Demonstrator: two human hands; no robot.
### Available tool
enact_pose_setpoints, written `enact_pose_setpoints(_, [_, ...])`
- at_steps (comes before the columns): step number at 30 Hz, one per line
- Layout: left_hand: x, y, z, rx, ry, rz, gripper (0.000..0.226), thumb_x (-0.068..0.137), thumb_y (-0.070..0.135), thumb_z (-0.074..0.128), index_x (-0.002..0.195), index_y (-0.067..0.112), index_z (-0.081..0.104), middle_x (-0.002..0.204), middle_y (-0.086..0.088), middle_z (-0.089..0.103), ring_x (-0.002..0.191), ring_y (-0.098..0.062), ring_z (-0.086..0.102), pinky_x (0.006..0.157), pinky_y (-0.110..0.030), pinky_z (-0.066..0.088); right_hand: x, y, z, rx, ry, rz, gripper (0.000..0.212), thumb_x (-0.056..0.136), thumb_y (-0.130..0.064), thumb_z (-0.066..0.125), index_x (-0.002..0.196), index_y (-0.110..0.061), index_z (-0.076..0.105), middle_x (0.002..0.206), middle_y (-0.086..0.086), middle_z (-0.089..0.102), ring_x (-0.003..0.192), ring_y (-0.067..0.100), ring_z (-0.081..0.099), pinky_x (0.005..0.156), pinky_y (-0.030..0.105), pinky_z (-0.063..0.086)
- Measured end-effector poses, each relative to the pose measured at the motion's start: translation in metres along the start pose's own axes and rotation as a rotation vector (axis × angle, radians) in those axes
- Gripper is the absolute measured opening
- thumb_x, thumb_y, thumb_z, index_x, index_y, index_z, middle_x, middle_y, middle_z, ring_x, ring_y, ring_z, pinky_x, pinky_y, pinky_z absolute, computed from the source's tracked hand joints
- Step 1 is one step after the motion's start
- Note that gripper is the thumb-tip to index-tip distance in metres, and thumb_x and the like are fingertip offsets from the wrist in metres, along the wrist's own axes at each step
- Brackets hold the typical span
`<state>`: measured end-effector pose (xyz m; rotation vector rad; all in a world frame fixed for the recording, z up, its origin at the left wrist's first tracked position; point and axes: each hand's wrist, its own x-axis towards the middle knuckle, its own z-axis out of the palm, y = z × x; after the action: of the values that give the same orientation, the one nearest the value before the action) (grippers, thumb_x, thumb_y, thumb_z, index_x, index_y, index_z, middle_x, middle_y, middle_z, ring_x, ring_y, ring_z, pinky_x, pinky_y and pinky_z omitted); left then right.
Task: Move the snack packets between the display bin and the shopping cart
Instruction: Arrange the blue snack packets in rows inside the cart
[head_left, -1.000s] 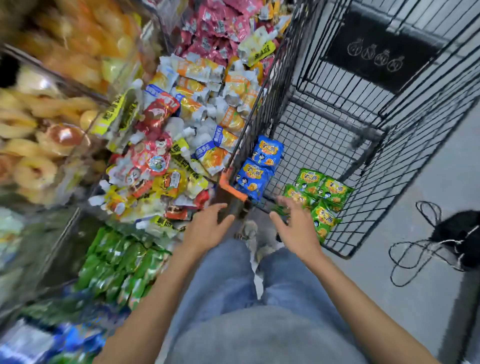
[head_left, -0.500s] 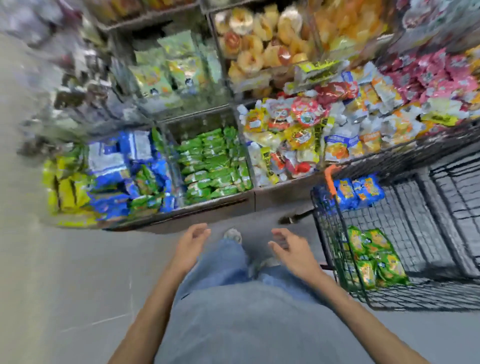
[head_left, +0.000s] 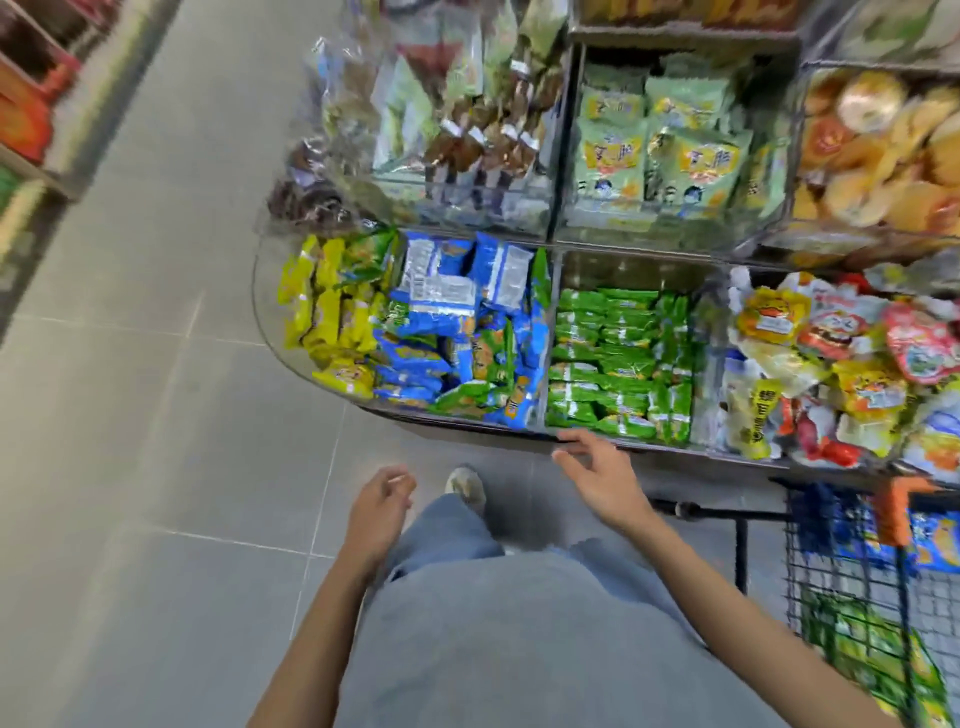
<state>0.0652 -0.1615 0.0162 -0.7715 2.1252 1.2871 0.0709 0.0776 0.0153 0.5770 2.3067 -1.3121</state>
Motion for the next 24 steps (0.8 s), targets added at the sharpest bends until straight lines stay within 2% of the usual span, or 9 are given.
enact_pose_setpoints(3, [0.031, 0.021, -0.024, 0.060, -0.041, 0.034, 0.015, 0.094, 0.015, 0.051, 0.106, 0.011, 0.059, 0.107, -0.011, 0.062, 0.100, -0.029, 0.061, 0.088, -0.032, 0.041, 0.026, -0.026, 0.023, 0.062, 0.032, 0.055, 0.026, 0.089, -0.014, 0.059, 0.114, -0.005, 0.059, 0.108, 0.011, 0.066, 0.105, 0.023, 0.060, 0.090, 0.027, 0.041])
enact_pose_setpoints(8, [0.063, 0.043, -0.042, 0.113, -0.110, 0.067, 0.017, 0.092, 0.024, 0.054, 0.108, 0.023, 0.058, 0.110, -0.008, 0.063, 0.104, -0.025, 0.060, 0.087, -0.031, 0.040, 0.071, -0.055, 0.047, 0.012, 0.140, 0.156, 0.042, 0.090, -0.021, 0.059, 0.126, -0.002, 0.050, 0.122, 0.015, 0.060, 0.114, 0.030, 0.055, 0.094, 0.035, 0.041])
enact_pose_setpoints(12, [0.078, 0.050, -0.042, 0.095, -0.116, 0.050, 0.018, 0.092, 0.024, 0.055, 0.109, 0.023, 0.059, 0.109, -0.008, 0.064, 0.104, -0.025, 0.061, 0.094, -0.033, 0.042, 0.108, -0.066, 0.059, -0.126, 0.151, 0.206, 0.051, 0.090, -0.031, 0.058, 0.130, -0.003, 0.045, 0.117, 0.018, 0.062, 0.110, 0.033, 0.058, 0.087, 0.038, 0.045])
enact_pose_setpoints(14, [0.082, 0.052, -0.037, 0.084, -0.119, 0.042, 0.015, 0.092, 0.022, 0.056, 0.106, 0.022, 0.059, 0.102, -0.004, 0.063, 0.101, -0.024, 0.061, 0.089, -0.031, 0.043, 0.121, -0.069, 0.063, -0.183, 0.143, 0.248, 0.052, 0.088, -0.037, 0.060, 0.128, -0.006, 0.045, 0.119, 0.016, 0.061, 0.109, 0.033, 0.058, 0.086, 0.040, 0.048])
enact_pose_setpoints(17, [0.083, 0.056, -0.027, 0.039, -0.134, 0.031, 0.009, 0.091, 0.022, 0.057, 0.100, 0.023, 0.058, 0.097, 0.000, 0.062, 0.091, -0.017, 0.059, 0.074, -0.023, 0.041, 0.132, -0.073, 0.065, -0.181, 0.191, 0.296, 0.049, 0.086, -0.038, 0.062, 0.125, -0.010, 0.050, 0.120, 0.014, 0.061, 0.106, 0.034, 0.059, 0.086, 0.043, 0.050])
enact_pose_setpoints(19, [0.084, 0.058, -0.020, 0.007, -0.155, 0.021, 0.010, 0.092, 0.024, 0.057, 0.102, 0.022, 0.057, 0.098, 0.002, 0.061, 0.090, -0.014, 0.058, 0.073, -0.020, 0.039, 0.133, -0.074, 0.062, -0.166, 0.207, 0.283, 0.044, 0.088, -0.034, 0.062, 0.124, -0.011, 0.051, 0.117, 0.014, 0.062, 0.101, 0.034, 0.060, 0.083, 0.044, 0.051])
enact_pose_setpoints(22, [0.086, 0.066, -0.009, 0.026, -0.199, 0.016, 0.018, 0.093, 0.026, 0.055, 0.111, 0.020, 0.056, 0.098, 0.005, 0.057, 0.082, -0.010, 0.056, 0.065, -0.014, 0.041, 0.123, -0.077, 0.048, -0.145, 0.283, 0.248, 0.041, 0.090, -0.032, 0.059, 0.122, -0.009, 0.049, 0.114, 0.014, 0.063, 0.096, 0.034, 0.061, 0.078, 0.043, 0.051])
enact_pose_setpoints(24, [0.087, 0.073, -0.002, 0.026, -0.225, 0.020, 0.022, 0.095, 0.026, 0.052, 0.114, 0.018, 0.056, 0.103, 0.003, 0.056, 0.087, -0.013, 0.056, 0.068, -0.020, 0.041, 0.110, -0.075, 0.038, -0.099, 0.381, 0.248, 0.043, 0.090, -0.031, 0.059, 0.122, -0.006, 0.048, 0.115, 0.015, 0.061, 0.099, 0.036, 0.060, 0.080, 0.043, 0.049])
